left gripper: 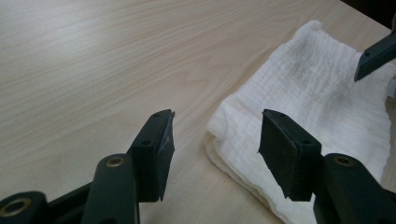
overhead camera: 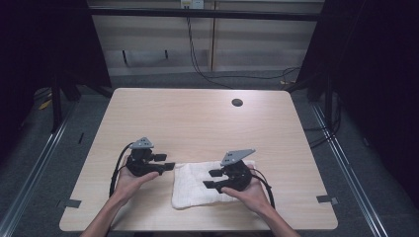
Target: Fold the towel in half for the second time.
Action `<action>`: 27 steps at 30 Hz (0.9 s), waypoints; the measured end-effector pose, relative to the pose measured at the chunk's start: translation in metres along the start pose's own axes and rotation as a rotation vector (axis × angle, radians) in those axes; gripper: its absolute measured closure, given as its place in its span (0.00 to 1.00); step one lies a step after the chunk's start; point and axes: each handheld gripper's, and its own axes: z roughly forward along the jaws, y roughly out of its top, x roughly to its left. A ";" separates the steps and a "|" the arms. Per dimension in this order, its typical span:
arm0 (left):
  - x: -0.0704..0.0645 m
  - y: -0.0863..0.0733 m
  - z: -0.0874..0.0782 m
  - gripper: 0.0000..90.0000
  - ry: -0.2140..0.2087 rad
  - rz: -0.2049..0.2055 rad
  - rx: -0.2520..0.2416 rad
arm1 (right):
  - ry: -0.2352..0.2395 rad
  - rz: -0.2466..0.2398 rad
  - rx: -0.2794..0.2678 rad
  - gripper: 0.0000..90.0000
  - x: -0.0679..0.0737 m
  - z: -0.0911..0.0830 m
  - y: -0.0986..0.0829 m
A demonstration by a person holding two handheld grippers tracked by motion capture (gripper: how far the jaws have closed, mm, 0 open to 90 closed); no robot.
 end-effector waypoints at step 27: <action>0.012 0.012 0.013 0.47 0.043 0.006 0.013 | 0.080 -0.164 0.146 0.62 0.056 0.086 0.013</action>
